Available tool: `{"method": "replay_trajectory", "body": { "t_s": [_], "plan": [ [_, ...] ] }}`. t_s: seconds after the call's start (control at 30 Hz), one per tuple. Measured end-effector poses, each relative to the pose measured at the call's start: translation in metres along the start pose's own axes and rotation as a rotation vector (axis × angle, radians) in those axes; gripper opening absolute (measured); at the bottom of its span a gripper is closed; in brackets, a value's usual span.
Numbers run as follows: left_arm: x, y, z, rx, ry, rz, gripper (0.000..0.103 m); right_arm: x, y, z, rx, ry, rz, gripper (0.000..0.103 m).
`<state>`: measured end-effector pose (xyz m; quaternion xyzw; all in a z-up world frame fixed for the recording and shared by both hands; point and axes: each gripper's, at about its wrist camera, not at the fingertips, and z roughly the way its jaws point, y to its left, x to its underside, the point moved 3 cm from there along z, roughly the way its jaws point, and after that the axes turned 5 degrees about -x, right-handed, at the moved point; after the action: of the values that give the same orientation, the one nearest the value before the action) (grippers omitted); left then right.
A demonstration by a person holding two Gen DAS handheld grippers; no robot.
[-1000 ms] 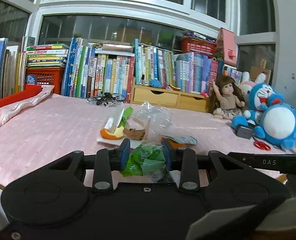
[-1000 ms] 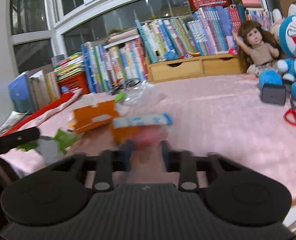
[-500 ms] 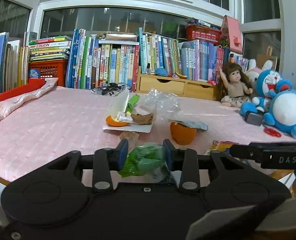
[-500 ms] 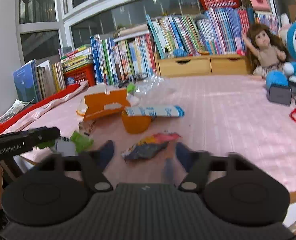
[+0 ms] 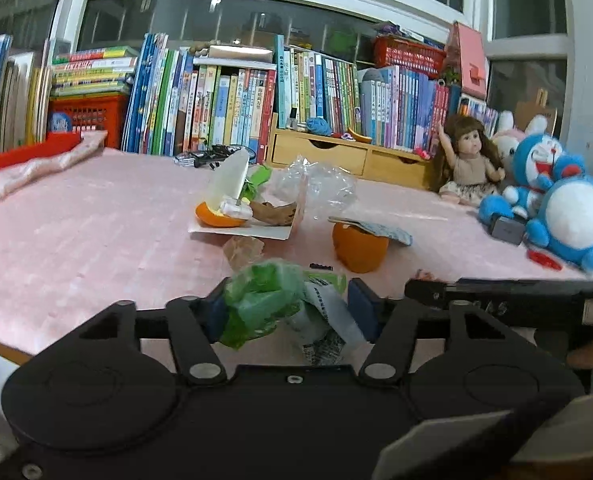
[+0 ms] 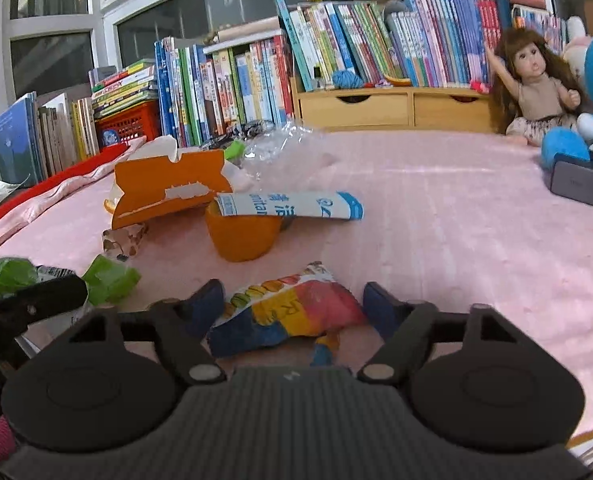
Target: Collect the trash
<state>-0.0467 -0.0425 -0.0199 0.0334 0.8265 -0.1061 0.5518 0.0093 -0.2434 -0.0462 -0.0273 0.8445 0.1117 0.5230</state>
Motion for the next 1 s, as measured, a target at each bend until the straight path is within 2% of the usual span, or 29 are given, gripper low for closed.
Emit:
{"method": "replay_trajectory", "body": {
  "t_s": [0.03,0.1,0.13,0.2,0.23,0.3,0.37,0.43,0.5,0.63,0.67,0.73,0.8,0.87,0.97,1.0],
  "plan": [
    [0.0,0.001,-0.001,-0.004,-0.006,-0.007,0.049,0.001,0.0,-0.003,0.008,-0.007,-0.006,0.052],
    [-0.002,0.0,-0.004,-0.007,-0.019,-0.021,0.044,0.002,-0.003,-0.008,-0.009,-0.005,0.012,0.027],
    [-0.002,0.0,-0.006,-0.01,-0.024,-0.027,0.043,0.002,-0.004,-0.01,-0.019,-0.002,0.024,0.023],
    [-0.005,0.001,-0.009,-0.017,-0.039,-0.035,0.042,0.002,-0.007,-0.013,-0.026,-0.006,0.035,0.025],
    [-0.006,0.001,-0.011,-0.014,-0.043,-0.037,0.042,0.001,-0.008,-0.015,-0.025,-0.013,0.039,0.033],
    [-0.009,0.003,-0.013,-0.01,-0.051,-0.043,0.042,-0.001,-0.009,-0.016,-0.02,-0.031,0.04,0.071],
    [-0.012,0.004,-0.015,-0.012,-0.06,-0.04,0.042,-0.003,-0.006,-0.015,-0.039,-0.032,0.014,0.088],
    [-0.015,0.005,-0.016,-0.019,-0.068,-0.043,0.042,-0.005,0.002,-0.011,-0.059,-0.018,-0.027,0.089],
    [-0.017,0.007,-0.016,-0.025,-0.07,-0.049,0.042,-0.006,0.012,-0.004,-0.063,-0.003,-0.073,0.099],
    [-0.019,0.009,-0.016,-0.037,-0.067,-0.051,0.042,-0.007,0.022,0.015,-0.029,0.023,-0.13,0.101],
    [-0.019,0.009,-0.016,-0.038,-0.066,-0.05,0.042,-0.007,0.023,0.019,-0.016,0.034,-0.134,0.101],
    [-0.018,0.01,-0.017,-0.039,-0.066,-0.046,0.042,-0.007,0.022,0.026,-0.008,0.052,-0.115,0.091],
    [-0.019,0.009,-0.017,-0.039,-0.067,-0.049,0.042,-0.007,0.022,0.023,-0.01,0.039,-0.104,0.073],
    [-0.019,0.009,-0.017,-0.04,-0.067,-0.049,0.042,-0.007,0.022,0.018,-0.014,0.023,-0.101,0.068],
    [-0.018,0.011,-0.017,-0.036,-0.065,-0.051,0.042,-0.006,0.023,0.009,-0.029,0.003,-0.103,0.05],
    [-0.018,0.012,-0.018,-0.035,-0.066,-0.052,0.042,-0.006,0.024,0.006,-0.028,-0.005,-0.109,0.048]
  ]
}}
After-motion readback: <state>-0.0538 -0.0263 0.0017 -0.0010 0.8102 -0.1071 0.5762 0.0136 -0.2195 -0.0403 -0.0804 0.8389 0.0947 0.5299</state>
